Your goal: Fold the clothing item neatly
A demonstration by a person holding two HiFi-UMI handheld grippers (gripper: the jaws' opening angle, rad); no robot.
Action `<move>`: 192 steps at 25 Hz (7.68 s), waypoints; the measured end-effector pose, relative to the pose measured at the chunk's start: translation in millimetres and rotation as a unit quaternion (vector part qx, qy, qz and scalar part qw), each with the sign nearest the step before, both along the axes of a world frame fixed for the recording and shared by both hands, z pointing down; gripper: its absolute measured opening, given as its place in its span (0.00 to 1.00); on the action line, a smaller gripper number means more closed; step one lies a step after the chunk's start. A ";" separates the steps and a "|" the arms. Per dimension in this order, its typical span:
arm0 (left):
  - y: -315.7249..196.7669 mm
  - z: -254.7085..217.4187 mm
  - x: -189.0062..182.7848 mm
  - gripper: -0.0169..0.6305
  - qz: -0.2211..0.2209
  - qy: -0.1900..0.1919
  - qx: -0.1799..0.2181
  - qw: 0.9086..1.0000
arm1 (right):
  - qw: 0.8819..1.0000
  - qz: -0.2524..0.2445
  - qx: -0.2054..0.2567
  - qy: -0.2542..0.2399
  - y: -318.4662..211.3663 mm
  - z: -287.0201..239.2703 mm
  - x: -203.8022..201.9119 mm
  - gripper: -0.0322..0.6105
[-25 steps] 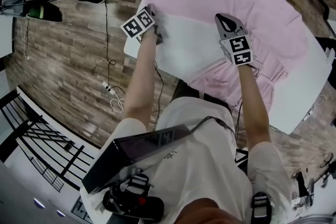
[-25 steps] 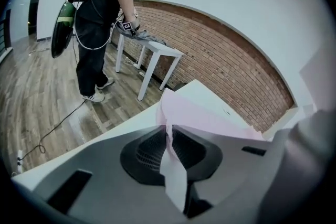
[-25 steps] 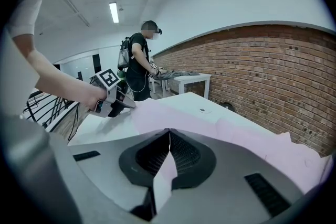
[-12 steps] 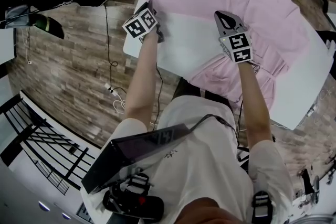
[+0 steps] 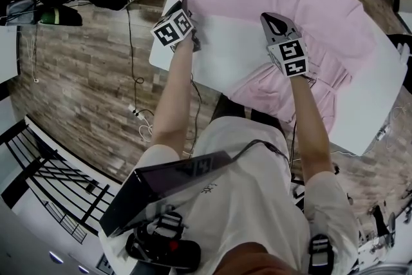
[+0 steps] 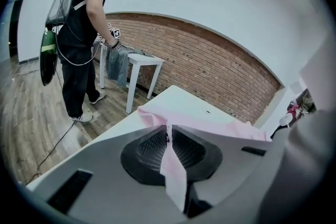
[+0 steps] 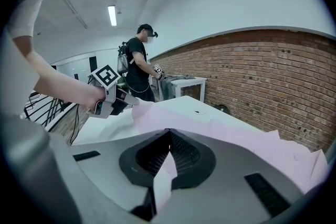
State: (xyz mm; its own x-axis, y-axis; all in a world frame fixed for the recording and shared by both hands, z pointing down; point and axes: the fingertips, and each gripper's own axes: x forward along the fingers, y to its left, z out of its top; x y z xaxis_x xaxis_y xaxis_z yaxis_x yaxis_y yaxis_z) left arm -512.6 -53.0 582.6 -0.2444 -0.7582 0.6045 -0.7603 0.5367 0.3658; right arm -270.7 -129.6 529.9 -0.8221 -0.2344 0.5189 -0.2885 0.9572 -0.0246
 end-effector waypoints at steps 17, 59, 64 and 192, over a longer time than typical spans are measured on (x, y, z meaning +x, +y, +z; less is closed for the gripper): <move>-35.5 -12.5 53.4 0.08 0.073 -0.025 0.003 0.997 | 0.999 0.044 0.009 -0.003 -5.7 -7.6 47.8 0.06; -64.7 -3.6 136.3 0.08 0.136 -0.027 -0.004 0.990 | 0.996 0.083 0.011 -0.009 -14.1 -17.7 116.1 0.06; -66.8 -3.9 143.3 0.08 0.139 -0.028 -0.004 0.990 | 0.996 0.087 0.012 -0.011 -15.4 -19.3 122.9 0.06; -195.1 -24.5 530.3 0.08 0.418 -0.013 0.058 0.907 | 0.974 0.227 0.002 0.003 -69.3 -3.6 359.5 0.06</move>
State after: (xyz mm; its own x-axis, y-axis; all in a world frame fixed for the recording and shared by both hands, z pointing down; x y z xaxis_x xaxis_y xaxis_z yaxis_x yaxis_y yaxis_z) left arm 17.7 -248.1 558.2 0.4317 -0.7437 0.5104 -0.8928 -0.2716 0.3594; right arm 88.8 -198.9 526.3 -0.6293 -0.5751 0.5228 -0.6828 0.7304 -0.0185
